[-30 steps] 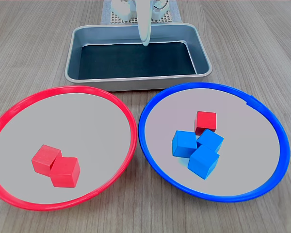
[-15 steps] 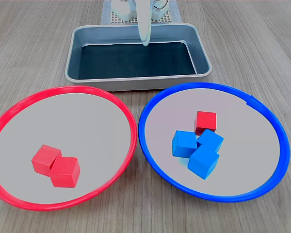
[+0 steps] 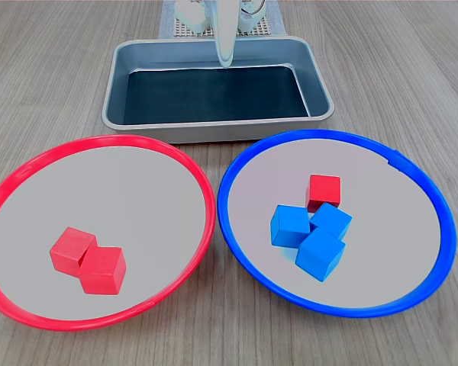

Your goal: Relocate any red block in the blue dish to the red dish, correcting any misplacement.

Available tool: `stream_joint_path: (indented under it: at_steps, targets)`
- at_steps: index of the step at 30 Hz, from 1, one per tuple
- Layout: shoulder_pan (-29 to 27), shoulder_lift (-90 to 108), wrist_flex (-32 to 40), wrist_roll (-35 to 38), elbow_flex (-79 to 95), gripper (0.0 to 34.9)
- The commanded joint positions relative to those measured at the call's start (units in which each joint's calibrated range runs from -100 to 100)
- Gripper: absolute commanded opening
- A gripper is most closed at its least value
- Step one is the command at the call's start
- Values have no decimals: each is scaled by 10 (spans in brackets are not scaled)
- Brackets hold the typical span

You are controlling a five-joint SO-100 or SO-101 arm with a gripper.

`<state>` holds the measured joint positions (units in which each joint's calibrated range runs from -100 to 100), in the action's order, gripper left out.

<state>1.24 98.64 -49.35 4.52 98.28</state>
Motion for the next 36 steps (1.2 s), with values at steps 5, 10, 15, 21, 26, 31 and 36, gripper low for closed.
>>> stream_joint_path:
  at_steps: [5, 10, 15, 21, 26, 31, 36]
  targets:
    - [9, -70, -11, 36, -102, 3]
    - [9, -201, 1, 68, -208, 2]
    - [20, -382, 30, 118, -343, 2]
    - [25, -596, 52, 192, -514, 2]
    - [35, -736, 65, 249, -632, 8]
    - [50, -865, 51, 290, -739, 53]
    - [65, -951, 35, 310, -825, 82]
